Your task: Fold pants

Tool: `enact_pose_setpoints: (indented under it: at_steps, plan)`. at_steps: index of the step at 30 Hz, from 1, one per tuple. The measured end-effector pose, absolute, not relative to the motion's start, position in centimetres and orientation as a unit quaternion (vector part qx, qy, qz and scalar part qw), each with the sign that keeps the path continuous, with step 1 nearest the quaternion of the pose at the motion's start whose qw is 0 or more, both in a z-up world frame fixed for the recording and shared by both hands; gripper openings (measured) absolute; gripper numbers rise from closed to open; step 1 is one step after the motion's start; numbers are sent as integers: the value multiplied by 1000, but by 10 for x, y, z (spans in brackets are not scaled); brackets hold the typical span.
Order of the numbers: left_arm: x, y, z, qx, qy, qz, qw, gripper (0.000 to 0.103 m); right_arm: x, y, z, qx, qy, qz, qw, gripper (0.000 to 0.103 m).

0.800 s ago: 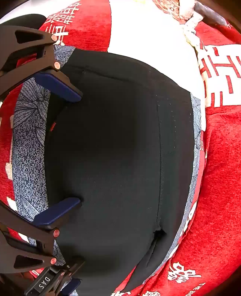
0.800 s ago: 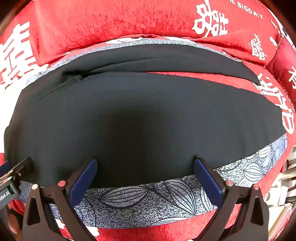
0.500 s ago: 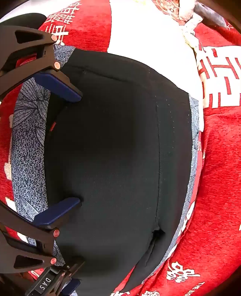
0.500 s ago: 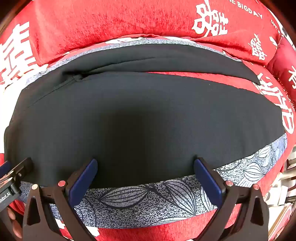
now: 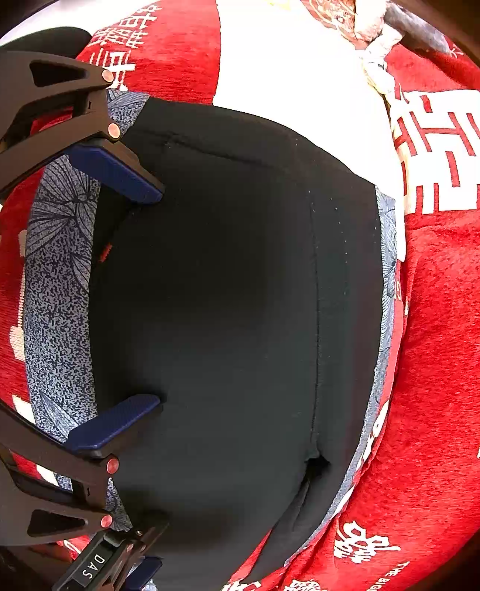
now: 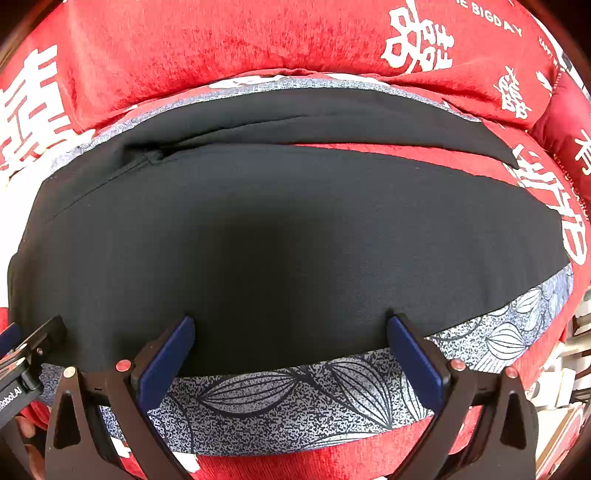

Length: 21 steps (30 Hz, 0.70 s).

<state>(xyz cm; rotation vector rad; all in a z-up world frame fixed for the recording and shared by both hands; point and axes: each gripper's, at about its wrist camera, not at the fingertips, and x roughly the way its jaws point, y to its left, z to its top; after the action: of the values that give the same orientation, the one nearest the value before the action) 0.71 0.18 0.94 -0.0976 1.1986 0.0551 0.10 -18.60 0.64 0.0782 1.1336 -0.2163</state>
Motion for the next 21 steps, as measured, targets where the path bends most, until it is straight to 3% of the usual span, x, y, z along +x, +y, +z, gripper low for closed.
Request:
enact_pose_setpoints:
  at_steps: [17, 21]
  plan:
    - [1, -3, 7, -24, 571, 25, 820, 103, 3, -183, 15, 18, 536, -80, 840, 103]
    - [8, 3, 24, -28, 549, 30, 835, 103, 5, -181, 45, 3, 489, -80, 869, 103]
